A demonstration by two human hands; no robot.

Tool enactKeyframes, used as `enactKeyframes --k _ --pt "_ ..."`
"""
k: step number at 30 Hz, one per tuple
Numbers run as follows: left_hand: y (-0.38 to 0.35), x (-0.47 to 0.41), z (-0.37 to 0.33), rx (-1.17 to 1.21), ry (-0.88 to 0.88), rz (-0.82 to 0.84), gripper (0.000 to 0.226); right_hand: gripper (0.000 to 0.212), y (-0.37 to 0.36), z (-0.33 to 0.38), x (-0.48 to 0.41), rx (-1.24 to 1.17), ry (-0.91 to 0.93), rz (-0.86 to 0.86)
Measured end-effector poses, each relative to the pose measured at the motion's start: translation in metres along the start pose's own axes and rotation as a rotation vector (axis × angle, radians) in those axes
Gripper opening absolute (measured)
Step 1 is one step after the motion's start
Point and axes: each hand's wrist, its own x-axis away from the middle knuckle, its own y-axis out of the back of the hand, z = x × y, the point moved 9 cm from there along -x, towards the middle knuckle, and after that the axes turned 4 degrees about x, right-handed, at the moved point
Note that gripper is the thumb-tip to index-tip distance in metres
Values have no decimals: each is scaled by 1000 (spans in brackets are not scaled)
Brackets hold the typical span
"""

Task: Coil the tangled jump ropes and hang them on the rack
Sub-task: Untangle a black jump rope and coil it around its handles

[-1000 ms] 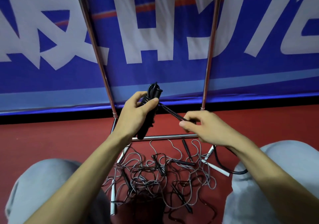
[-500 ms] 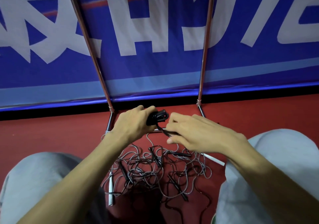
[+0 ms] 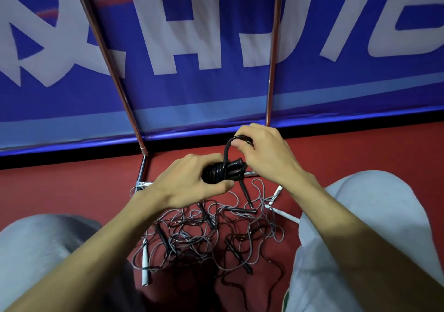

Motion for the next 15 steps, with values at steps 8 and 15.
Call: enactKeyframes --k 8,15 --pt "31 2 2 1005 96 -214 45 51 -28 2 0 -416 -140 347" --pt "44 1 16 1197 208 -333 28 69 -37 12 9 -620 -205 488"
